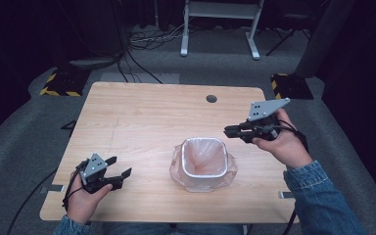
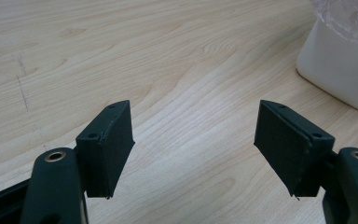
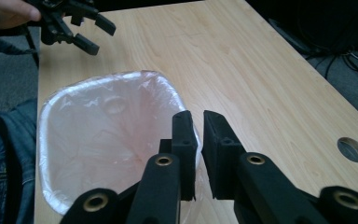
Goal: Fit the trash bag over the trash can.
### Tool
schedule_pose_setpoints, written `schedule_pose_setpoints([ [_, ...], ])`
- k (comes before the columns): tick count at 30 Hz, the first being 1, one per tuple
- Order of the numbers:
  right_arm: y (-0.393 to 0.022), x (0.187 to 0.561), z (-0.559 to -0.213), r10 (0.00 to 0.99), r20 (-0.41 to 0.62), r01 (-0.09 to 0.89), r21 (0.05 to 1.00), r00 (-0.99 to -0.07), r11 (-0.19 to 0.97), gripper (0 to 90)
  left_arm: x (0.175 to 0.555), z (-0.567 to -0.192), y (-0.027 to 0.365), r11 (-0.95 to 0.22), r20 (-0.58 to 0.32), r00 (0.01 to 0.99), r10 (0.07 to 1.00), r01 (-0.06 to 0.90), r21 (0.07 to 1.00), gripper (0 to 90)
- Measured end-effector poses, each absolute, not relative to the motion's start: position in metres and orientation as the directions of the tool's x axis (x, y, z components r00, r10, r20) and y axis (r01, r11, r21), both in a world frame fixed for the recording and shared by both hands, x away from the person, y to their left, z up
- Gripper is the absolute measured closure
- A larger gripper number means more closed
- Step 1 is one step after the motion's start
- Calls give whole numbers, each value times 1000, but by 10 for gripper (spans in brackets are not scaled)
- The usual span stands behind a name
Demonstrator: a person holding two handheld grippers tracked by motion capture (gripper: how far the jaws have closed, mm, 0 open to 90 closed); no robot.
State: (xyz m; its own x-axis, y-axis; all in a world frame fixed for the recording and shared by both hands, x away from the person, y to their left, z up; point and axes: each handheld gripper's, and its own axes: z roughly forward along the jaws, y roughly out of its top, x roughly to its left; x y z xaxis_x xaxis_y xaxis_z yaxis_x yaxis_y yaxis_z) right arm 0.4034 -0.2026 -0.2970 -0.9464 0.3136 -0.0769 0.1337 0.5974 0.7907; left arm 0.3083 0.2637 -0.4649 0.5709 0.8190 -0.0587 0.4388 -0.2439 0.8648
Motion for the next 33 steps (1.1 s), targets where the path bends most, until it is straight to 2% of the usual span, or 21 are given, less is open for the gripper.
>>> schedule_pose_setpoints([
  [7, -189, 403, -304, 277, -75, 120, 774, -958, 622, 805, 304, -465, 267, -243, -56, 564, 824, 441, 864, 279],
  [9, -177, 402, -313, 250, -73, 108, 762, -966, 639, 771, 301, -465, 270, -234, -58, 553, 831, 442, 866, 279],
  [20, -139, 403, -335, 170, -38, 92, 716, -985, 693, 732, 298, -467, 274, -226, -63, 541, 839, 451, 863, 279],
  [21, -139, 403, -335, 170, -38, 92, 716, -985, 693, 732, 298, -467, 274, -226, -62, 540, 839, 451, 863, 279],
  [22, -134, 403, -338, 168, -22, 103, 709, -986, 697, 693, 298, -467, 274, -225, -65, 540, 839, 453, 863, 280],
  [30, -120, 403, -350, 167, -4, 120, 681, -986, 723, 664, 299, -467, 274, -227, -67, 542, 838, 456, 861, 280],
  [33, -116, 405, -355, 199, -5, 146, 664, -980, 734, 619, 299, -468, 273, -230, -65, 545, 836, 454, 861, 280],
])
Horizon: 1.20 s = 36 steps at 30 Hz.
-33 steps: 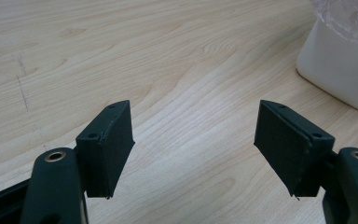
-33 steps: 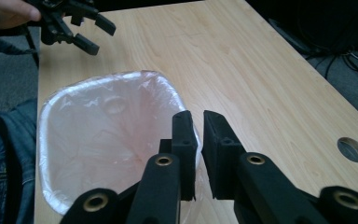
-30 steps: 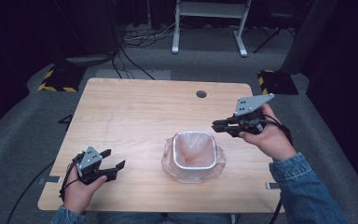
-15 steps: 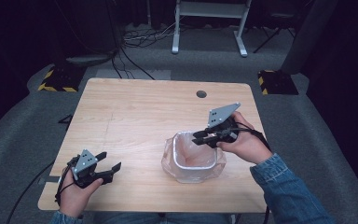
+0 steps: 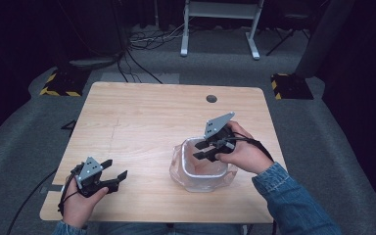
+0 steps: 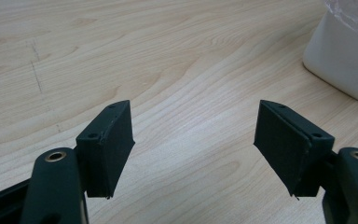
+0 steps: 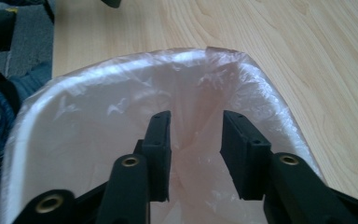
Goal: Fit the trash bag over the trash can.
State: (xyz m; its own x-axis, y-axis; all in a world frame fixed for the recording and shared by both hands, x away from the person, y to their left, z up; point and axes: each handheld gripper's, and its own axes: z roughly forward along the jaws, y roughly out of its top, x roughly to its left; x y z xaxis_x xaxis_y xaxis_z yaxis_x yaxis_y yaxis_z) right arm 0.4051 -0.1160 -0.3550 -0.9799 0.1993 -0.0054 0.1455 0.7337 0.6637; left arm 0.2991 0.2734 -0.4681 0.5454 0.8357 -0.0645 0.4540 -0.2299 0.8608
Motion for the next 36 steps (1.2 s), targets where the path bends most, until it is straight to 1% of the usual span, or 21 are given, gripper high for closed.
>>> schedule_pose_setpoints([
  [1, -116, 405, -355, 199, -5, 146, 664, -980, 734, 619, 299, -468, 273, -231, -65, 546, 835, 456, 860, 280],
  [2, -115, 406, -357, 221, -19, 154, 656, -975, 739, 603, 299, -468, 273, -230, -68, 546, 835, 458, 859, 280],
  [7, -115, 408, -356, 259, -68, 156, 644, -963, 749, 605, 299, -468, 274, -230, -66, 543, 837, 458, 859, 280],
  [9, -116, 407, -356, 279, -89, 160, 638, -956, 753, 590, 299, -469, 274, -228, -66, 542, 838, 457, 859, 280],
  [12, -116, 405, -355, 271, -81, 157, 643, -959, 750, 582, 299, -469, 273, -232, -67, 549, 833, 458, 858, 280],
  [13, -117, 403, -354, 249, -53, 156, 648, -967, 745, 590, 299, -469, 273, -233, -66, 548, 834, 457, 859, 280],
  [14, -117, 403, -354, 249, -53, 156, 648, -967, 745, 590, 299, -469, 273, -232, -66, 548, 834, 457, 859, 280],
  [15, -117, 400, -354, 224, -26, 156, 640, -974, 753, 595, 299, -469, 273, -232, -68, 548, 833, 458, 858, 280],
  [18, -116, 397, -356, 206, -24, 149, 614, -978, 775, 589, 299, -469, 273, -234, -66, 547, 834, 460, 857, 280],
  [19, -116, 397, -359, 214, -44, 150, 579, -976, 802, 578, 299, -470, 272, -234, -69, 551, 832, 462, 856, 280],
  [21, -116, 397, -361, 228, -55, 158, 565, -972, 810, 571, 299, -470, 272, -237, -66, 552, 831, 459, 856, 280],
  [22, -116, 399, -363, 256, -66, 179, 552, -964, 815, 566, 299, -470, 272, -238, -65, 553, 830, 458, 856, 280],
  [24, -116, 400, -363, 270, -62, 192, 554, -961, 810, 565, 299, -469, 272, -237, -68, 554, 830, 460, 856, 280],
  [25, -117, 400, -362, 290, -70, 202, 561, -955, 803, 543, 300, -470, 272, -235, -66, 551, 832, 457, 858, 280],
  [29, -120, 400, -359, 314, -77, 214, 578, -946, 787, 540, 300, -471, 272, -236, -66, 551, 832, 460, 856, 280],
  [35, -133, 397, -347, 355, -109, 214, 624, -928, 752, 522, 302, -470, 271, -239, -68, 556, 828, 459, 856, 280],
  [36, -138, 394, -344, 363, -102, 216, 646, -926, 732, 519, 303, -470, 271, -241, -66, 557, 828, 459, 855, 280],
])
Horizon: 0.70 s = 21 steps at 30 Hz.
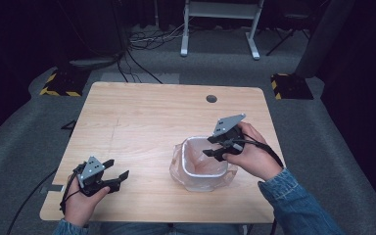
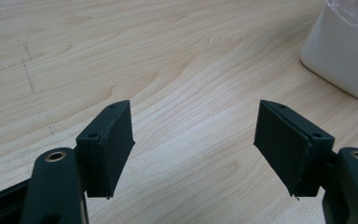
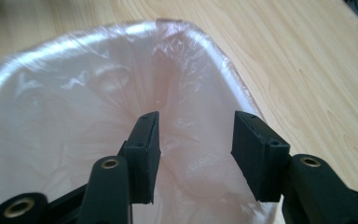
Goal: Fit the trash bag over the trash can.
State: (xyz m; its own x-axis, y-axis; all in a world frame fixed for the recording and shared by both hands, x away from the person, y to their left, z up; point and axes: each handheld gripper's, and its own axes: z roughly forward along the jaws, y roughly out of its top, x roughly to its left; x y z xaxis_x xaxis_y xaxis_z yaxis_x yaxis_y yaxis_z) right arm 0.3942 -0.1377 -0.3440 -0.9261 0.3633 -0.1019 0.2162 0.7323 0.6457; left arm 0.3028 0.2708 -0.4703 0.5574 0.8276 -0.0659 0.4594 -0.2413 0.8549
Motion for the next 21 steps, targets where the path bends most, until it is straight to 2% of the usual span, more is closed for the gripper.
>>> schedule_pose_setpoints([
  [6, -155, 387, -335, 394, -97, 213, 712, -914, 669, 491, 303, -472, 271, -239, -69, 554, 830, 465, 853, 280],
  [11, -182, 382, -324, 475, -85, 247, 766, -876, 593, 465, 303, -472, 274, -243, -62, 548, 834, 466, 851, 279],
  [21, -219, 374, -326, 567, -66, 298, 797, -821, 526, 443, 304, -474, 280, -253, -48, 536, 843, 474, 843, 278],
])
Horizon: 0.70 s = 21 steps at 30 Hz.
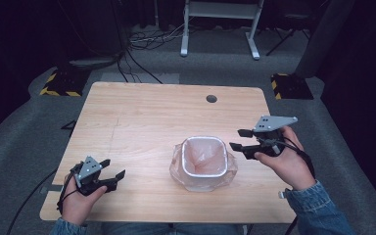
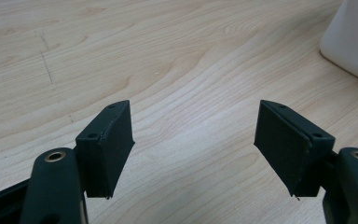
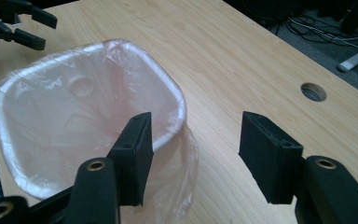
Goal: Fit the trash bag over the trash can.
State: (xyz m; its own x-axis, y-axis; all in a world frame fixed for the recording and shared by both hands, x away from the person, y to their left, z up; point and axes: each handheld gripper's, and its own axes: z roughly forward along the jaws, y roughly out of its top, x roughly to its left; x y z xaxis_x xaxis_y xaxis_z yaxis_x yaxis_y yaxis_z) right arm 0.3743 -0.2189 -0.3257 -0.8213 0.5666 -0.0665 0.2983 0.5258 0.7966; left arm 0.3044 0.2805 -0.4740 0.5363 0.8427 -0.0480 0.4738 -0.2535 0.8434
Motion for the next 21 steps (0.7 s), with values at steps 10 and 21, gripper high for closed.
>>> schedule_pose_setpoints([
  [10, -252, 366, -342, 662, -22, 374, 811, -749, 451, 393, 309, -476, 287, -277, -40, 534, 844, 500, 820, 265],
  [21, -278, 364, -377, 727, -8, 436, 796, -686, 420, 357, 313, -484, 296, -330, -29, 544, 838, 549, 768, 230],
])
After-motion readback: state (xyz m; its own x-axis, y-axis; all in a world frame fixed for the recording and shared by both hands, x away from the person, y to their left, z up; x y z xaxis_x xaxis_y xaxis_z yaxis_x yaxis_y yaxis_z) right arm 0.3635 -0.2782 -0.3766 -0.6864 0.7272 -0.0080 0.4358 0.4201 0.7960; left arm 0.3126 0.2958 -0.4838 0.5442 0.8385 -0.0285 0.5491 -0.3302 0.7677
